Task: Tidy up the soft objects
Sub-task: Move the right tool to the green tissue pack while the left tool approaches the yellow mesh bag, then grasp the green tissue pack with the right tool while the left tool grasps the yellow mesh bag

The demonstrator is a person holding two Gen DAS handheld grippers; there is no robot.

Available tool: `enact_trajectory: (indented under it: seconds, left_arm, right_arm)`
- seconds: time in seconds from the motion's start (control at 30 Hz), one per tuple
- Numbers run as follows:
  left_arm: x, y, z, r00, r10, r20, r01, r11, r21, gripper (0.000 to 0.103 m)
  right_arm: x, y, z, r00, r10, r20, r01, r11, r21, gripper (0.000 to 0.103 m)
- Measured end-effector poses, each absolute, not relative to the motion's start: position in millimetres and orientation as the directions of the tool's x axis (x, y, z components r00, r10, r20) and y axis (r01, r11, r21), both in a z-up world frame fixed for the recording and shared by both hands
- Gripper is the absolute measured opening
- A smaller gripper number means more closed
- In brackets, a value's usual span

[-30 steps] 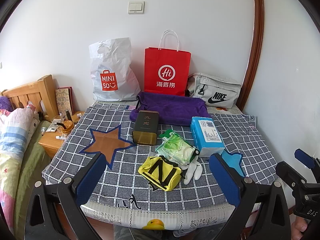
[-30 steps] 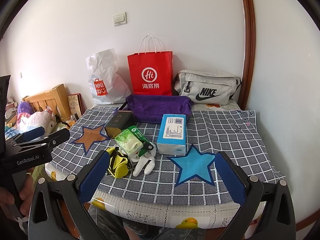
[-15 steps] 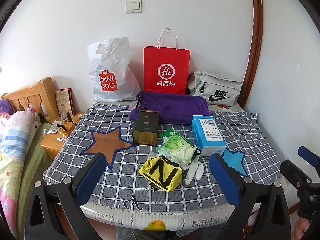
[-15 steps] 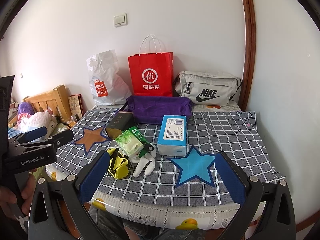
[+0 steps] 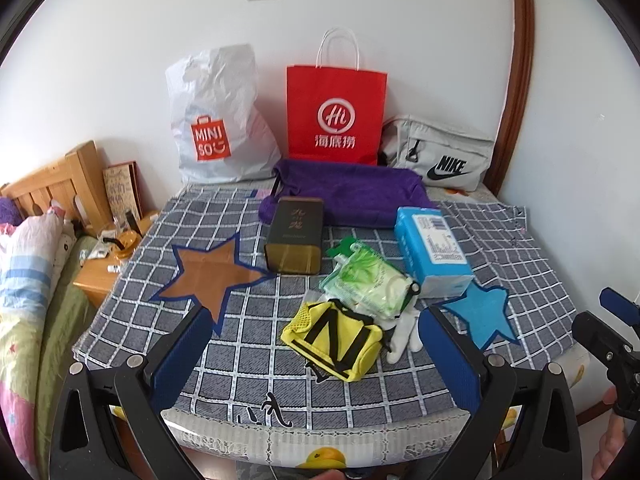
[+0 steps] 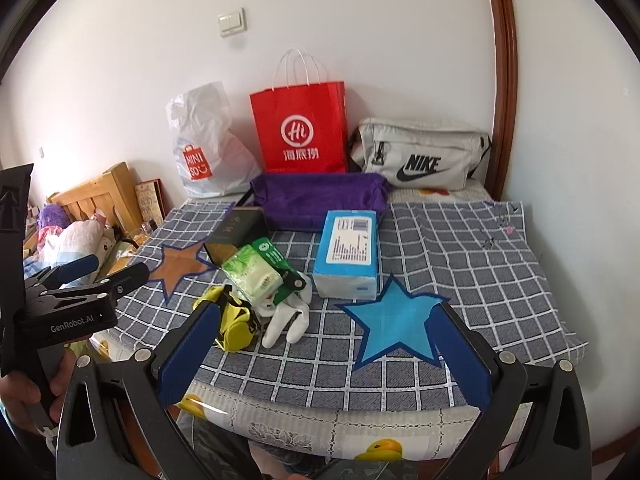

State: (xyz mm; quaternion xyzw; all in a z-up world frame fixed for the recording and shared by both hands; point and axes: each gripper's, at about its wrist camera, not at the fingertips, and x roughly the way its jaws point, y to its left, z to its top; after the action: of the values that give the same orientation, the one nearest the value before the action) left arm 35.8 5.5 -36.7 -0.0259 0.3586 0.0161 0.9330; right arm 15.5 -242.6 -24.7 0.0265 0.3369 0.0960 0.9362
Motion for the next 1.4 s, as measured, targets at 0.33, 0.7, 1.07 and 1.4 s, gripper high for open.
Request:
enact_trajectory:
  seconds: [0.33,0.7,1.07,1.4]
  left_arm:
    - [65,28,-94,0.658,0.039,-0.752,-0.101,0.994,-0.038,0.103]
    - [81,61,-136,0.589,0.027,-0.808,-0.133,0.989,-0.064,0.103]
    - [84,87,-155,0.567,-0.022,-0.823,-0.131,0.985,-0.116,0.103]
    - [89,85,-166,0.563,-0.067,-0.824,-0.094,0.985,-0.145,0.103]
  right_arm:
    - [60,-223,-71,0.705,0.237,-0.668,-0.198,0.971,0.135,0.102]
    - [110,-171,-103,0.664,0.305,-0.683,-0.326,0.940,0.104,0.102]
    - [150,-121,-134,0.615,0.354,-0.705,-0.421,0.903,0.086,0.100]
    - [164,-103,-154,0.587,0.318,-0.744,-0.466,0.885,0.011,0.067]
